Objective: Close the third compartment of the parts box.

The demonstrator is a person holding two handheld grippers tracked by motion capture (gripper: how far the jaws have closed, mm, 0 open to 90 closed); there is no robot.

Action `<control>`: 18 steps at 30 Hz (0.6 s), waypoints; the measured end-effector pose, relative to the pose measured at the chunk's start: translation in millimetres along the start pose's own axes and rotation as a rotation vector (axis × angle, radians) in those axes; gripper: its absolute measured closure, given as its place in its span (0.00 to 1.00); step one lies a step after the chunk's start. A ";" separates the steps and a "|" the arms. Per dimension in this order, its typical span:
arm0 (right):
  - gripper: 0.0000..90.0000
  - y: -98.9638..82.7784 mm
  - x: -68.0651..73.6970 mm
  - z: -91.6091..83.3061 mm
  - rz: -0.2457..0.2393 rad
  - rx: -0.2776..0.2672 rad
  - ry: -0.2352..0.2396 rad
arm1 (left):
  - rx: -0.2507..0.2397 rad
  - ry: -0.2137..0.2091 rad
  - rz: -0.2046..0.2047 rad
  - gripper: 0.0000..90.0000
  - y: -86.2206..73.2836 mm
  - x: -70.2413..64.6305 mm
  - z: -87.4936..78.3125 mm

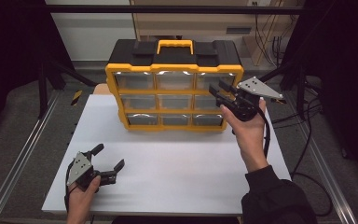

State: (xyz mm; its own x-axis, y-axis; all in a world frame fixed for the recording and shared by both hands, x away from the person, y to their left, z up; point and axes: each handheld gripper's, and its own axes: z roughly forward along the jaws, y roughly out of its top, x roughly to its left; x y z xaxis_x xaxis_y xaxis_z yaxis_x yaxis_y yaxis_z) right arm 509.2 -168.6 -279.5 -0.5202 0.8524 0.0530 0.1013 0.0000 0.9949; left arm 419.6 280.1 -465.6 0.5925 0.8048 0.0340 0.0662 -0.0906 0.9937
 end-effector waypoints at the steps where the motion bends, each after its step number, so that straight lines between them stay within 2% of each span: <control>1: 0.60 0.1 0.5 0.0 0.003 -0.003 0.003 | -0.001 0.000 -0.001 0.01 0.0 0.0 -0.1; 10: 0.42 1.5 0.3 -1.5 0.018 -0.026 0.016 | 0.000 -0.002 0.001 0.01 0.0 -0.1 0.0; 18: 0.23 2.7 -0.3 -3.9 0.006 -0.038 0.013 | -0.001 0.001 -0.003 0.01 -0.2 0.4 -0.1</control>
State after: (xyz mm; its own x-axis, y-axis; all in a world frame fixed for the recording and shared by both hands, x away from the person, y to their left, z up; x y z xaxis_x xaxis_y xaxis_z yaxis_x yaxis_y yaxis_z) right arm 506.4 -170.9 -276.6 -0.5303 0.8456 0.0601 0.0727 -0.0253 0.9970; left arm 419.7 280.5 -465.7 0.5915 0.8057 0.0311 0.0674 -0.0879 0.9938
